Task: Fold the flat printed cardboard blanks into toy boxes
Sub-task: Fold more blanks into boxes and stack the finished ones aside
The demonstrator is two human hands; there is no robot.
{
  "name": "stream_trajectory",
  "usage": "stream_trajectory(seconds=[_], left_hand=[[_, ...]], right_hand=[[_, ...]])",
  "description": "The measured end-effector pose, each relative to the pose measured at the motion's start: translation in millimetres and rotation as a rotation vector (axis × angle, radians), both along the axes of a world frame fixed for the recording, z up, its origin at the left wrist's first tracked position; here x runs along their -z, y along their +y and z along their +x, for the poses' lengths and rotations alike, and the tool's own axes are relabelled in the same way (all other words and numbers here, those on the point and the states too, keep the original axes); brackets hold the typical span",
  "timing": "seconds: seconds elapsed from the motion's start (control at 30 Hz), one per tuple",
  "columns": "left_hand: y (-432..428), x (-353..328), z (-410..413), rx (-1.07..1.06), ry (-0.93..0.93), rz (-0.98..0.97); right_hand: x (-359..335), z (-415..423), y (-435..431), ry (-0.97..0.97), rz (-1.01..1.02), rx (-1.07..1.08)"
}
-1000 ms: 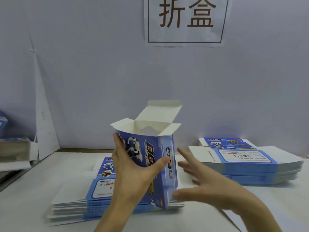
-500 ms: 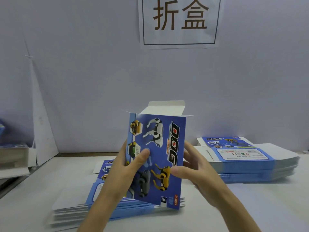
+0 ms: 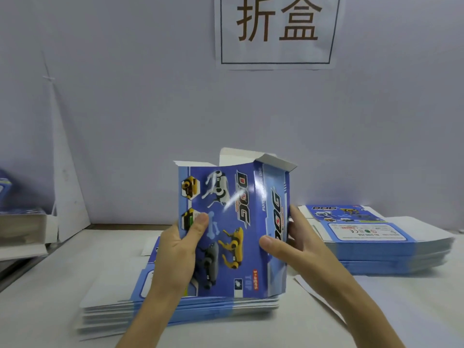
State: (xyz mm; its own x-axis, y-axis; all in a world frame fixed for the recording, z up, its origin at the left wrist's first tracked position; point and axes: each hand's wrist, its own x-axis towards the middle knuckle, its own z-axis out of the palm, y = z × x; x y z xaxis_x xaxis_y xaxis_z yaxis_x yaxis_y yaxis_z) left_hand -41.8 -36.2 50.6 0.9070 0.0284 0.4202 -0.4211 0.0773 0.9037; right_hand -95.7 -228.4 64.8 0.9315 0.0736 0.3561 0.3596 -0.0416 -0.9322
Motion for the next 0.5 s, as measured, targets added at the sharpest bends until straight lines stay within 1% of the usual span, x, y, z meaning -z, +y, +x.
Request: stream_trajectory(seconds=[0.07,0.17,0.27,0.4,0.5], left_hand=[[-1.6,-3.0,-3.5,0.022,-0.022,-0.015],[-4.9,-2.9,-6.7,0.068,-0.024,0.006],[-3.2,-1.1,-6.1,-0.016,-0.081,0.009],[-3.4,-3.2,-5.5,0.088,-0.026,0.009],[-1.9,-0.4,-3.8,0.023,-0.078,-0.009]], right_hand=[[0.4,-0.7,1.6,0.001,-0.038,-0.008],[1.8,-0.6,4.2,0.006,-0.034,0.004],[3.8,1.2,2.3,0.037,-0.024,0.022],[0.9,-0.9,3.8,0.048,-0.022,0.01],[2.5,-0.2,4.8,0.046,-0.009,0.044]])
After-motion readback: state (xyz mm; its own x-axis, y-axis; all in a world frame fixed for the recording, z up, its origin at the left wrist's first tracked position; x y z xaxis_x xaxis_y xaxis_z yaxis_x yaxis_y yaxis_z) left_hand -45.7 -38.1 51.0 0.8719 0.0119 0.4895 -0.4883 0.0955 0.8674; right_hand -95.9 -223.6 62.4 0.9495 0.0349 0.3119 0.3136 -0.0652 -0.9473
